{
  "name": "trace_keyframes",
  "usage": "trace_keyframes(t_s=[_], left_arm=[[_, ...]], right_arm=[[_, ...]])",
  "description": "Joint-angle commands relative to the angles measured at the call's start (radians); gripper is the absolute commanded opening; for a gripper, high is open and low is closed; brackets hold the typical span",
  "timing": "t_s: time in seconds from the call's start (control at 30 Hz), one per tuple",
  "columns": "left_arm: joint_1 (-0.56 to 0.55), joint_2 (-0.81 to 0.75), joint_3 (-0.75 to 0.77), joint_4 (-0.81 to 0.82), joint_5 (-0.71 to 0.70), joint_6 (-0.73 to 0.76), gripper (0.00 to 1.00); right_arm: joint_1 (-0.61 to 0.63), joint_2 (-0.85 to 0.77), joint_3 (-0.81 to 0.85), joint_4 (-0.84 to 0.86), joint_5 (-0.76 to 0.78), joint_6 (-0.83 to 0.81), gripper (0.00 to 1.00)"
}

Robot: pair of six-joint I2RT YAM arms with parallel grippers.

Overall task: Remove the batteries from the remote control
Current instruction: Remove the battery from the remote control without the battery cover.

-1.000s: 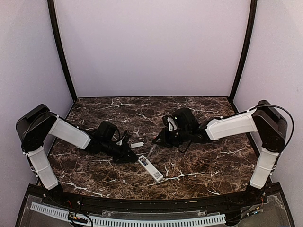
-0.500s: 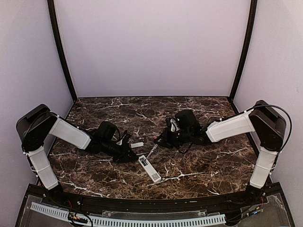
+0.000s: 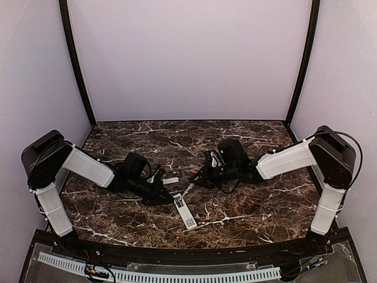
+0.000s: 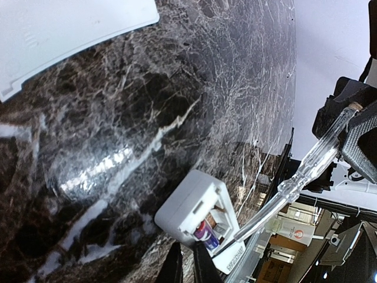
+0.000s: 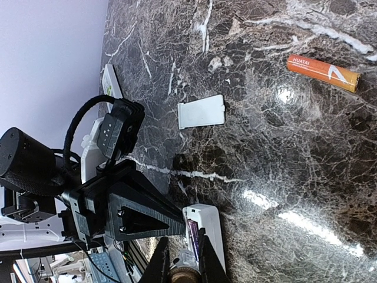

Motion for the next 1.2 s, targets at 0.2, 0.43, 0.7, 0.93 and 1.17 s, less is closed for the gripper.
trace_keyframes(t_s=[0.2,0.43,0.7,0.93,1.17], left_arm=[[-0.010,0.014,-0.015,-0.015,-0.006,-0.002,0.08],[-0.012,0.018,-0.011,-0.013,-0.004,-0.003,0.09],[-0.015,0.020,-0.011,-0.014,-0.003,-0.003,0.08],[-0.018,0.020,-0.008,-0.016,-0.004,-0.003,0.08],[-0.020,0.020,-0.008,-0.014,-0.004,-0.001,0.08]], right_arm=[[0.004,-0.103,0.007,-0.093,0.087,-0.081,0.00],[0.007,-0.144,0.023,-0.188,0.156,-0.142,0.00],[0.036,-0.120,0.051,-0.221,0.180,-0.155,0.00],[0.058,-0.103,0.078,-0.251,0.203,-0.173,0.00],[0.081,-0.075,0.112,-0.301,0.254,-0.203,0.00]])
